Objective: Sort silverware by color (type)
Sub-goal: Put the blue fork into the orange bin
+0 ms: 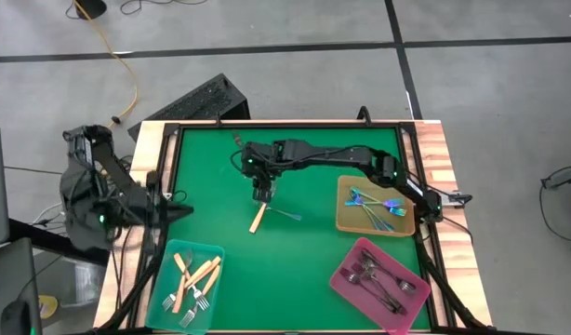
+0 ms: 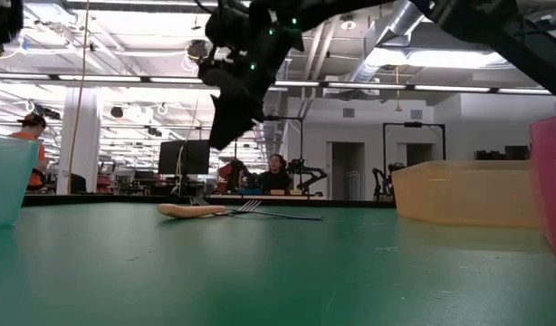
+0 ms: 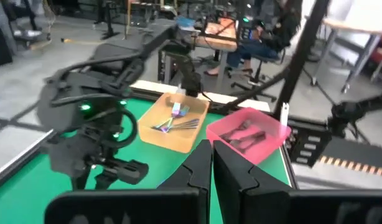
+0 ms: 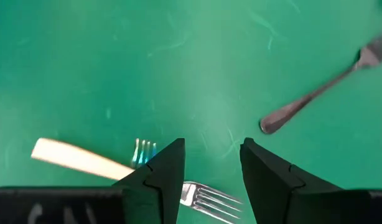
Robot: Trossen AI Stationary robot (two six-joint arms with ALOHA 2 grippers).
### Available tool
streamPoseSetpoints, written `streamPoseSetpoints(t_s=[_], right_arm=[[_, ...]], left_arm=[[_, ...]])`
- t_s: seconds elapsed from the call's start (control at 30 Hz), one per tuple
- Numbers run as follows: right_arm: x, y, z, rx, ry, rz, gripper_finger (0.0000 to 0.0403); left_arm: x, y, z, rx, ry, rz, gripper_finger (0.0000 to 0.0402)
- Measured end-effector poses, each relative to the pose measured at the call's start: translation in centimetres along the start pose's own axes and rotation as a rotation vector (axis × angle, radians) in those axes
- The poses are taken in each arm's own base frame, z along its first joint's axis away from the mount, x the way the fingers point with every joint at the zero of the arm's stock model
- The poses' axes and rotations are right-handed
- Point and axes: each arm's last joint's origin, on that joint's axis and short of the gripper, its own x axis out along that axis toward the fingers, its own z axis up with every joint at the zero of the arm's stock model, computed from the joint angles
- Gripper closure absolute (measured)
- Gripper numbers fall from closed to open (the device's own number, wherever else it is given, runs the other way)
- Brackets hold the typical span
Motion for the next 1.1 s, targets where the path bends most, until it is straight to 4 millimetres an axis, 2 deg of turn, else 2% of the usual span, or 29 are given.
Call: streamPoseSetpoints(t_s=[0.17, 0.33, 0.5, 0.73, 1.0, 1.1], right_arm=[[1.9, 0.3, -1.4, 0.071, 0.039, 0.004, 0.0228], [2.8, 2.0, -2.5, 0.062, 0.094, 0.021, 0.0228], [3.7, 4.0, -4.3, 0.056, 0.2, 0.025, 0.0228], [2.7, 6.5, -6.4, -0.053, 0.418, -0.132, 0.0228], [2.4, 8.8, -6.7, -0.141, 0.434, -0.117, 0.0228], [1.4, 9.2, -6.7, -0.173, 0.419, -0.108, 0.0228]], left_arm=[[-0.3, 2.7, -1.4, -0.127, -0.035, -0.044, 0.0401], [0.2, 3.2, -4.1, -0.187, -0.103, -0.185, 0.0401], [0.6, 3.5, -6.6, -0.231, -0.25, -0.327, 0.0401], [0.7, 5.2, -9.3, -0.294, -0.404, -0.369, 0.0401], [0.4, 6.1, -9.5, -0.286, -0.452, -0.382, 0.0401], [0.4, 6.1, -9.5, -0.247, -0.459, -0.376, 0.0401]])
